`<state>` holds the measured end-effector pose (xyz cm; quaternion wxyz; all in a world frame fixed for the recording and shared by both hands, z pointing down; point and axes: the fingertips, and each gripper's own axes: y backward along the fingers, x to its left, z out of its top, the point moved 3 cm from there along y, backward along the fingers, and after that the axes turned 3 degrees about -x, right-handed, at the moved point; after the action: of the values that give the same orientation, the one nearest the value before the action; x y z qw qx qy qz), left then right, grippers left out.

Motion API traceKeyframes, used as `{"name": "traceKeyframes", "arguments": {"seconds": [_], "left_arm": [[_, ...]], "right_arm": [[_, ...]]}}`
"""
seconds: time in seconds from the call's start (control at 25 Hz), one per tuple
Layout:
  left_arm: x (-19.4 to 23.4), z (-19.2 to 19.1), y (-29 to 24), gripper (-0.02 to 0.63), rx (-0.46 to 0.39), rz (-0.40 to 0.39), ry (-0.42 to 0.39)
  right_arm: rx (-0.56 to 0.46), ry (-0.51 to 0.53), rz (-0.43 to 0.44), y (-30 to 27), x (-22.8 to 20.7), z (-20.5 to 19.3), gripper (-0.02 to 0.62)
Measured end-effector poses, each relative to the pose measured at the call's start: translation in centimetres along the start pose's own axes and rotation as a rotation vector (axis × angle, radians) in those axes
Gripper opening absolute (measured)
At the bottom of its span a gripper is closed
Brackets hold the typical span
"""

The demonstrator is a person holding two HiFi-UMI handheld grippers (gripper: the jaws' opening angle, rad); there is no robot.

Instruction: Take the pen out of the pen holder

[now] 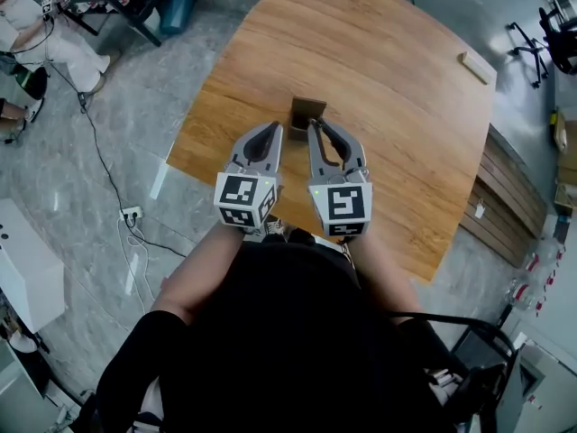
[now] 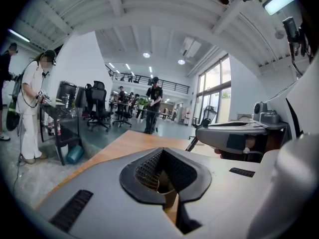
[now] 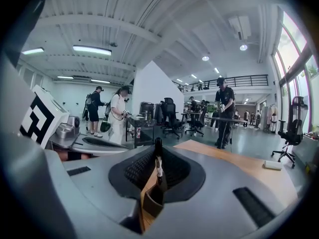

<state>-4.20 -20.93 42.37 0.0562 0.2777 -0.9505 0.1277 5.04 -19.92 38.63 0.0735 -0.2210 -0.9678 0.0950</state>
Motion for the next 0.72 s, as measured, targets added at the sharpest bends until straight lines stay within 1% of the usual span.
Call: {"name": "traceKeyframes", "arguments": {"seconds": [0.16, 0.32, 0.56, 0.72], "left_arm": [[-0.4, 0.6, 0.4, 0.001, -0.016, 0.004, -0.005], [-0.3, 0.5, 0.3, 0.002, -0.013, 0.008, -0.003], [0.8, -0.5, -0.9, 0.001, 0.007, 0.022, 0.012], [1.6, -1.6, -2.1, 0.002, 0.030, 0.032, 0.027]], "right_arm": [[-0.011, 0.017, 0.002, 0.6, 0.0, 0.7, 0.043], [-0.003, 0.015, 0.004, 0.3, -0.2, 0.5, 0.043], [0.036, 0.003, 0.022, -1.8, -0.4, -1.7, 0.043], [0.076, 0.020, 0.042, -3.7, -0.3, -4.2, 0.042]]}}
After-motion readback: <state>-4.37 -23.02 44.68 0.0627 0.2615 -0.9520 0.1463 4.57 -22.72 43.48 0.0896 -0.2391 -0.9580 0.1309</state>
